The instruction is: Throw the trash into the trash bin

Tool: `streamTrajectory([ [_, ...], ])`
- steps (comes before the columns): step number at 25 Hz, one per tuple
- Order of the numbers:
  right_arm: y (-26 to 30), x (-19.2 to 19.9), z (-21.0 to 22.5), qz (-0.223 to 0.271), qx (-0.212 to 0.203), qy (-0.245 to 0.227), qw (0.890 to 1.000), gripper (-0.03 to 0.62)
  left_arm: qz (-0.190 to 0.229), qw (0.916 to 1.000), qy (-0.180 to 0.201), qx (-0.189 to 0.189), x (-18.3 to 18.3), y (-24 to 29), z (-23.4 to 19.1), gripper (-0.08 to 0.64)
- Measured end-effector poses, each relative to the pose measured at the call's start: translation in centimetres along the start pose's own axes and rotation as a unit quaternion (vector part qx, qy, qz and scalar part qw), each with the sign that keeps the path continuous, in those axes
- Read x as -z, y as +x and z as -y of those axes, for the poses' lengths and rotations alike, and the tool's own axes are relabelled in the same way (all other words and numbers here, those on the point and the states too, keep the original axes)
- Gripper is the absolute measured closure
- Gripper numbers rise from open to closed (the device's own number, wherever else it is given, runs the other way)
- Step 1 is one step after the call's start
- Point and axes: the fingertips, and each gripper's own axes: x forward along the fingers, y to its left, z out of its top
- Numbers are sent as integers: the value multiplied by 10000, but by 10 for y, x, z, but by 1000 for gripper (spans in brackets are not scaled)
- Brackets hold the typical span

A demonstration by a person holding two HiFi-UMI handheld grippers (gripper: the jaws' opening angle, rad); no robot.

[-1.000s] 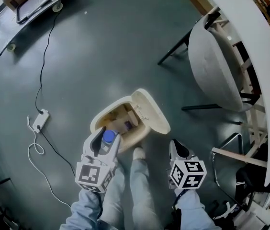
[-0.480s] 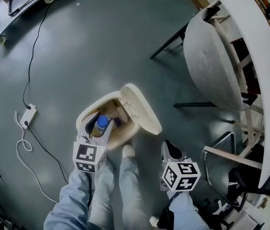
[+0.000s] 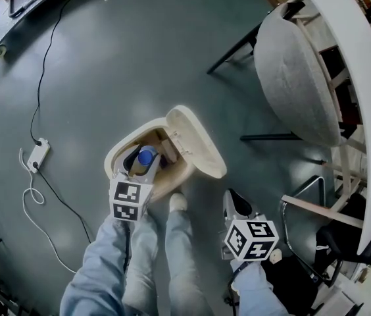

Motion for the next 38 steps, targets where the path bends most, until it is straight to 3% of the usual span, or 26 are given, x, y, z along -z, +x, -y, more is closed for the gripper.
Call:
streamTrajectory([
  [13, -7, -12, -7, 154, 77, 44, 9998, 589, 302, 9989, -347, -12, -20, -34, -9, 319],
  [22, -44, -49, -34, 318, 16, -283, 9991, 589, 756, 9934, -840, -187, -92, -122, 1, 324],
  [25, -69, -69, -58, 435, -49, -601, 9972, 589, 743, 9935, -813, -282, -119, -157, 8, 361],
  [32, -148, -114, -113, 795, -314, -1208, 9890, 589, 868, 9922, -692, -566, -183, -245, 18, 537],
  [38, -217, -157, -141, 1276, -360, -1207, 9838, 589, 1391, 9856, -588, -754, -248, -323, 32, 551],
])
